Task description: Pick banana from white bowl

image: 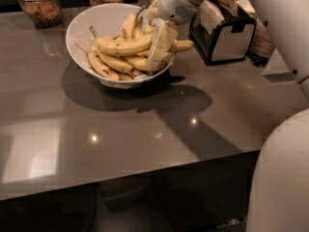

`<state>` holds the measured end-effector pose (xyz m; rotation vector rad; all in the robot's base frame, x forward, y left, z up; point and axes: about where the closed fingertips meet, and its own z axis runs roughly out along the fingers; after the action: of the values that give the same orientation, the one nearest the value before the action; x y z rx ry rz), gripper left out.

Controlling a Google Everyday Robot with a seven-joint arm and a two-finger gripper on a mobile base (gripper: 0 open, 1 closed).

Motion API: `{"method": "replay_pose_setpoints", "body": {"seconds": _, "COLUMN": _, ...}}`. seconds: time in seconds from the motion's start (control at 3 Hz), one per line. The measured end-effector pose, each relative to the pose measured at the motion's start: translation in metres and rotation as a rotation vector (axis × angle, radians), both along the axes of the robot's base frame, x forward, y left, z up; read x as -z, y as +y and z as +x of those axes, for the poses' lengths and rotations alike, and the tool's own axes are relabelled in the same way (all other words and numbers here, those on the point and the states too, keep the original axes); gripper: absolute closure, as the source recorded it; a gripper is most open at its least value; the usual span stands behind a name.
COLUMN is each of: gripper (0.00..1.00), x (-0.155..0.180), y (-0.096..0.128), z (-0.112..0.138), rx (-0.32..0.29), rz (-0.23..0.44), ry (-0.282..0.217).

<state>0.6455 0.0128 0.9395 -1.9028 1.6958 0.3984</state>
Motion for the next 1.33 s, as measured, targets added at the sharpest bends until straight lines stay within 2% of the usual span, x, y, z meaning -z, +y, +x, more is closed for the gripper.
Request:
{"method": "replay_pose_setpoints", "body": {"seconds": 0.33, "gripper": 0.02, "x": 0.0108, "y": 0.0114, "z": -0.0040, "rx": -0.030, "rz": -0.003, "ry": 0.027}}
{"method": "replay_pose_setpoints", "body": {"seconds": 0.67, "gripper": 0.21, "x": 0.0127, "y": 0.0154, "z": -0.0055, "rx": -0.040, "rz": -0.003, "ry": 0.031}}
{"method": "replay_pose_setpoints", "body": {"seconds": 1.33, "gripper": 0.68, "x": 0.0119, "y": 0.0181, "z": -0.0073, "rx": -0.048, "rz": -0.004, "ry": 0.029}}
